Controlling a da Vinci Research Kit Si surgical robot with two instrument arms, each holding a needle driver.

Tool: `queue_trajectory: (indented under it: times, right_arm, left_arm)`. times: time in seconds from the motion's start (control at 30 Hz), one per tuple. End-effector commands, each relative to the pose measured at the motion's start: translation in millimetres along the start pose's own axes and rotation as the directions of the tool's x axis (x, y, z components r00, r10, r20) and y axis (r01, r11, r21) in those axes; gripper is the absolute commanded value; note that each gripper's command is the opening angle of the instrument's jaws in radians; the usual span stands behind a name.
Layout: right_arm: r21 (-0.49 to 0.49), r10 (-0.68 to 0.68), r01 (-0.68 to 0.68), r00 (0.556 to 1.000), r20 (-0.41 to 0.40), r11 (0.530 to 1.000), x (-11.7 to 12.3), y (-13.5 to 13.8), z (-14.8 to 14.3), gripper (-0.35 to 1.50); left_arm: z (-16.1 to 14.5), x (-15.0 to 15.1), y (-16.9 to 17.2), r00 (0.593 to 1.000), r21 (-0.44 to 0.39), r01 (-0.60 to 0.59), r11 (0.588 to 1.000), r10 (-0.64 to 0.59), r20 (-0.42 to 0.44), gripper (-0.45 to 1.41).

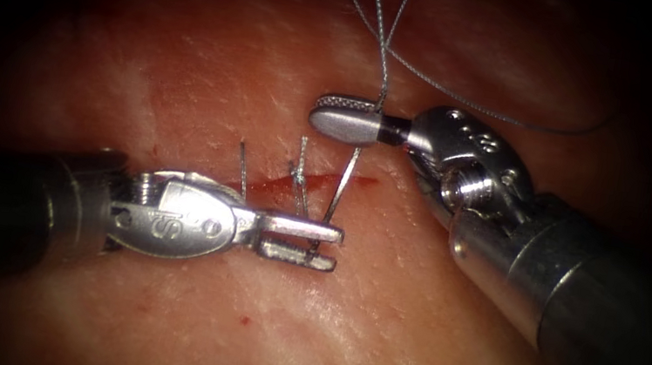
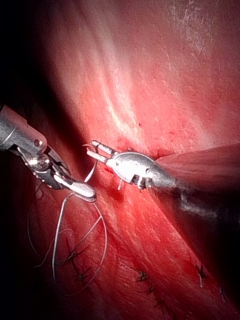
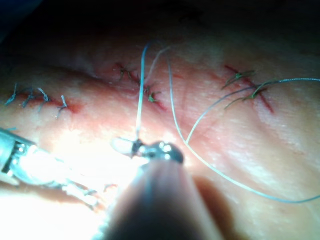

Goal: Wound Closure

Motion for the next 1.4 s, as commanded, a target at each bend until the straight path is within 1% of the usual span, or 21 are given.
queue_trajectory:
  times: [0.03, 0.23, 0.27, 0.3, 0.37, 0.43, 0.6, 0.67, 0.73, 0.87, 0.93, 1.0, 1.03, 1.1, 1.13, 1.17, 1.2, 1.23, 1.33, 1.4]
  right_arm:
    - [0.004, -0.004, 0.004, 1.000, -0.002, 1.000, 0.4, 0.2, 0.7, -0.35]
    - [0.003, -0.009, 0.009, 1.000, -0.002, 1.000, 0.4, 0.1, 0.6, -0.35]
    - [0.006, -0.015, 0.015, 1.000, -0.004, 1.000, 0.5, 0.2, 0.6, -0.18]
    - [-0.005, -0.026, 0.026, 1.000, -0.011, 1.000, 0.6, 0.1, 0.6, 0.36]
    - [-0.035, -0.043, 0.043, 0.999, -0.015, 0.998, 0.6, 0.1, 0.6, 1.00]
    - [-0.056, -0.050, 0.049, 0.999, -0.017, 0.997, 0.5, 0.0, 0.5, 1.11]
    - [-0.086, -0.065, 0.063, 0.998, -0.020, 0.994, 0.1, -0.4, 0.5, 1.16]
    - [-0.125, -0.077, 0.074, 0.997, -0.022, 0.989, -0.1, -0.9, 0.5, 1.16]
    - [-0.160, -0.089, 0.084, 0.996, -0.023, 0.983, -0.2, -1.4, 0.3, 1.16]
    - [-0.206, -0.090, 0.083, 0.996, -0.027, 0.975, -0.3, -1.3, -0.2, 1.21]
    - [-0.207, -0.101, 0.094, 0.995, -0.024, 0.974, -0.3, -1.1, -0.3, 1.32]
    - [-0.202, -0.129, 0.123, 0.991, -0.016, 0.972, -0.1, -0.8, -0.6, 1.33]
    - [-0.202, -0.167, 0.162, 0.986, -0.005, 0.966, 0.2, -0.3, -1.1, 1.33]
    - [-0.228, -0.192, 0.188, 0.981, 0.004, 0.955, 0.6, 0.4, -1.8, 1.40]
    - [-0.248, -0.201, 0.198, 0.979, 0.011, 0.948, 0.9, 0.9, -1.9, 1.47]
    - [-0.256, -0.207, 0.203, 0.978, 0.010, 0.945, 1.0, 1.1, -1.9, 1.47]
    - [-0.266, -0.241, 0.236, 0.971, 0.015, 0.935, 1.1, 1.5, -1.6, 1.47]
    - [-0.259, -0.241, 0.236, 0.971, 0.014, 0.937, 1.1, 1.7, -1.4, 1.47]
    - [-0.218, -0.246, 0.240, 0.969, 0.002, 0.946, 1.4, 2.0, 0.4, 1.47]
    - [-0.211, -0.244, 0.237, 0.970, -0.005, 0.948, 1.8, 2.1, 0.6, 1.47]
  left_arm:
    - [0.5, -0.8, -0.2, 1.000, 0.003, 0.001, 1.000, -0.001, -0.002, -0.45]
    - [0.4, -1.3, -0.1, 1.000, 0.001, 0.003, 1.000, -0.003, -0.003, -0.45]
    - [0.4, -1.3, -0.1, 1.000, 0.001, 0.003, 1.000, -0.003, -0.003, -0.45]
    - [0.2, -1.3, -0.1, 1.000, -0.003, 0.003, 1.000, -0.003, -0.006, -0.45]
    - [-0.1, -1.3, -0.3, 1.000, 0.010, 0.005, 1.000, -0.005, 0.008, -0.45]
    - [-0.2, -1.3, -0.4, 1.000, 0.020, 0.011, 1.000, -0.012, 0.018, -0.45]
    - [-0.3, -1.3, -0.4, 0.999, 0.050, -0.013, 0.999, 0.011, 0.049, -0.45]
    - [-0.4, -1.3, -0.4, 0.998, 0.060, -0.025, 0.998, 0.022, 0.060, -0.45]
    - [-0.6, -1.2, -0.4, 0.995, 0.086, -0.050, 0.995, 0.043, 0.090, -0.45]
    - [-0.9, -1.2, -0.3, 0.991, 0.103, -0.085, 0.991, 0.073, 0.112, -0.45]
    - [-1.0, -1.1, -0.3, 0.989, 0.110, -0.096, 0.989, 0.083, 0.119, -0.45]
    - [-1.1, -1.1, -0.3, 0.988, 0.111, -0.108, 0.988, 0.094, 0.122, -0.45]
    - [-1.3, -1.1, -0.3, 0.988, 0.113, -0.108, 0.988, 0.094, 0.124, -0.45]
    - [-1.5, -1.1, -0.2, 0.987, 0.114, -0.108, 0.988, 0.094, 0.127, -0.45]
    - [-1.5, -1.1, -0.1, 0.987, 0.117, -0.109, 0.987, 0.093, 0.131, -0.45]
    - [-1.4, -1.1, 0.0, 0.986, 0.116, -0.115, 0.987, 0.100, 0.131, -0.45]
    - [-1.2, -1.1, 0.1, 0.987, 0.113, -0.116, 0.987, 0.101, 0.126, -0.45]
    - [-1.1, -1.1, 0.2, 0.987, 0.110, -0.116, 0.987, 0.102, 0.122, -0.45]
    - [-0.7, -1.0, 0.4, 0.988, 0.101, -0.122, 0.987, 0.111, 0.111, -0.45]
    - [-0.9, -1.1, 0.4, 0.987, 0.099, -0.128, 0.987, 0.117, 0.110, -0.45]
